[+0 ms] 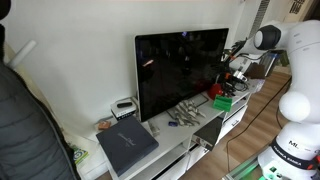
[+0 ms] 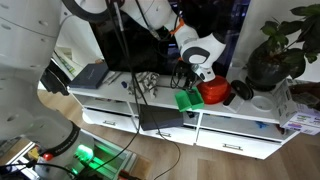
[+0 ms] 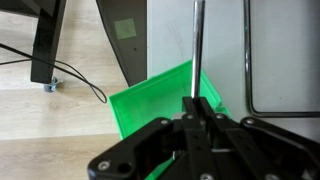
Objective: Put the spoon inside the green block
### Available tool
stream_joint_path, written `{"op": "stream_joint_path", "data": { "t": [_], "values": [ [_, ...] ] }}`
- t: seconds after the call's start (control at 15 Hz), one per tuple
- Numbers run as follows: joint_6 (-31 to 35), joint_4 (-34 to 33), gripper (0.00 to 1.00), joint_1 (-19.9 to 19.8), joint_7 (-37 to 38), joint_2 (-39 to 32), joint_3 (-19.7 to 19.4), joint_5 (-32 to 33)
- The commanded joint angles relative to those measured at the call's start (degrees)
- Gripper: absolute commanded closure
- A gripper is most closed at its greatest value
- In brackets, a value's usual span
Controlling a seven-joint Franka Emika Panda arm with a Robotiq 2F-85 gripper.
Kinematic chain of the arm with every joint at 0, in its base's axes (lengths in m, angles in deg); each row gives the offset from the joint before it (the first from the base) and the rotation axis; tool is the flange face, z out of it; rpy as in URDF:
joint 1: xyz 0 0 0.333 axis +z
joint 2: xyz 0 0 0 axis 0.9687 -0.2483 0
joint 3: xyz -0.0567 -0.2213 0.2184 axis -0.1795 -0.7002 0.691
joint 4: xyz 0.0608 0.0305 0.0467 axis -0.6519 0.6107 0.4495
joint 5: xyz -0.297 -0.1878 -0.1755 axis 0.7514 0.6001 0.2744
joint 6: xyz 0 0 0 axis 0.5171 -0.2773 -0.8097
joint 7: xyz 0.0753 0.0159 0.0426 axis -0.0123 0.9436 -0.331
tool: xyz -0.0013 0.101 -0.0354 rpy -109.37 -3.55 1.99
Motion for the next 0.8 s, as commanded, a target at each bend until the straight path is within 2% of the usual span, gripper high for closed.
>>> {"op": "stream_joint_path", "data": {
  "t": [0.0,0.73],
  "values": [
    [-4.63,-8.45,0.98,-1.65,3.37,-6.19,0.04,-2.54],
    [-12.37,-24.56,0.98,-4.89,13.95,-17.82,0.13,-4.28]
  ]
}}
